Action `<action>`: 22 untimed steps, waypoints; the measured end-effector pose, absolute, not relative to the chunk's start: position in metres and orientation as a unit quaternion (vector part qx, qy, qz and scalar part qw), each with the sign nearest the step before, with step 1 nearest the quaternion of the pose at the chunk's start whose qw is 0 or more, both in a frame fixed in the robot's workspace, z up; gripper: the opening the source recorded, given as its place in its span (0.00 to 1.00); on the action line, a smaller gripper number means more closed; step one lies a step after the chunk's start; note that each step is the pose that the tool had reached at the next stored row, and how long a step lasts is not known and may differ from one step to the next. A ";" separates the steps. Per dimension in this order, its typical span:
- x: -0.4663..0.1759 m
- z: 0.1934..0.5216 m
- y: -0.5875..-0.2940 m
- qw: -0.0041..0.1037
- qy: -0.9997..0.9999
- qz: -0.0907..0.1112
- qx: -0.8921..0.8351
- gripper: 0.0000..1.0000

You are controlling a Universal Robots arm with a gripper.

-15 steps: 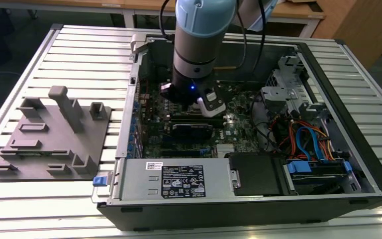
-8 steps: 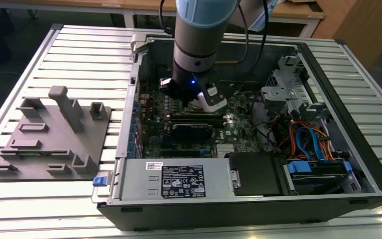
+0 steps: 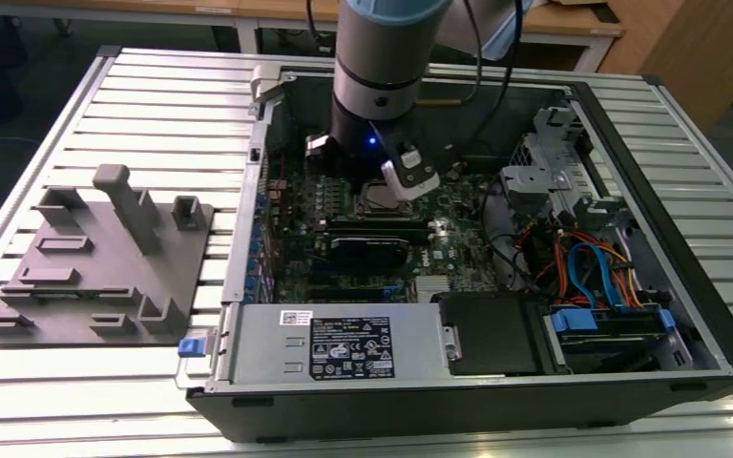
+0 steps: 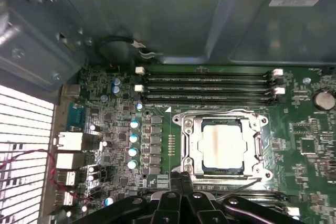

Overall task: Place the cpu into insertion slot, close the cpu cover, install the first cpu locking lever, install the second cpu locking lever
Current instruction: 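Install the second cpu locking lever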

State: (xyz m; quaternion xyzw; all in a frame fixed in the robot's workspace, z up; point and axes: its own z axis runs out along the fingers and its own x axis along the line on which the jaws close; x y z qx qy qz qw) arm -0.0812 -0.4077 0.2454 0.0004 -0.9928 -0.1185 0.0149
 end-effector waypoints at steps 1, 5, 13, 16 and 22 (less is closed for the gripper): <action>-0.081 0.247 -0.408 0.015 -0.993 -0.118 0.000 0.10; -0.074 0.249 -0.408 0.018 -0.993 -0.119 0.000 0.10; -0.062 0.249 -0.409 0.024 -0.993 -0.118 -0.003 0.10; -0.062 0.249 -0.411 0.023 -0.993 -0.118 -0.006 0.10; -0.061 0.249 -0.416 0.023 -0.993 -0.118 -0.012 0.10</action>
